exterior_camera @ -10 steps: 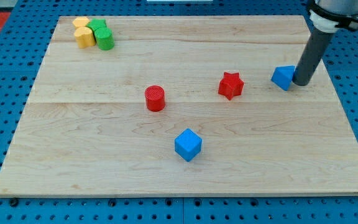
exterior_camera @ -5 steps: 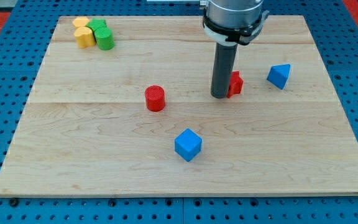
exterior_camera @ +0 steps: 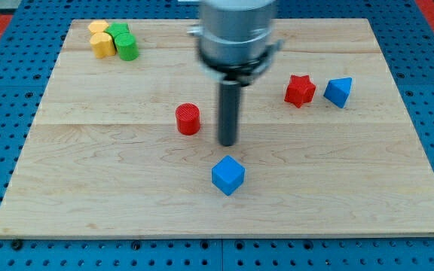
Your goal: Make a group with red blocks and blue triangle at the center right
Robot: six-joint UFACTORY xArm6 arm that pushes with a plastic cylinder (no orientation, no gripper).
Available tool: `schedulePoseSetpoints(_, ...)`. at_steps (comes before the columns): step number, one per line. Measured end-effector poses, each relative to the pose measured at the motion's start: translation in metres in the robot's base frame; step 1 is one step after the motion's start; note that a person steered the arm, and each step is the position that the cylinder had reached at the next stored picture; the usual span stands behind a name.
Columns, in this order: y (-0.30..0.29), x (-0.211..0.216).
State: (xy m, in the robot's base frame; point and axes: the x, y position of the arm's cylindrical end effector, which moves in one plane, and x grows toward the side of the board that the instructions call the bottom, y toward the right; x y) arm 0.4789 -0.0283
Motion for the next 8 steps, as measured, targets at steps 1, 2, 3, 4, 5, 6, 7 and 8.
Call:
schedulePoseSetpoints(1, -0.078, -0.023)
schedulePoseSetpoints(2, -0.043, -0.044)
schedulePoseSetpoints(3, 0.043, -0.058)
schedulePoseSetpoints(4, 0.028, -0.048)
schedulePoseSetpoints(5, 0.024, -0.026)
schedulePoseSetpoints(6, 0.065, -0.025)
schedulePoseSetpoints(7, 0.098, -0.025)
schedulePoseSetpoints(8, 0.116, -0.025)
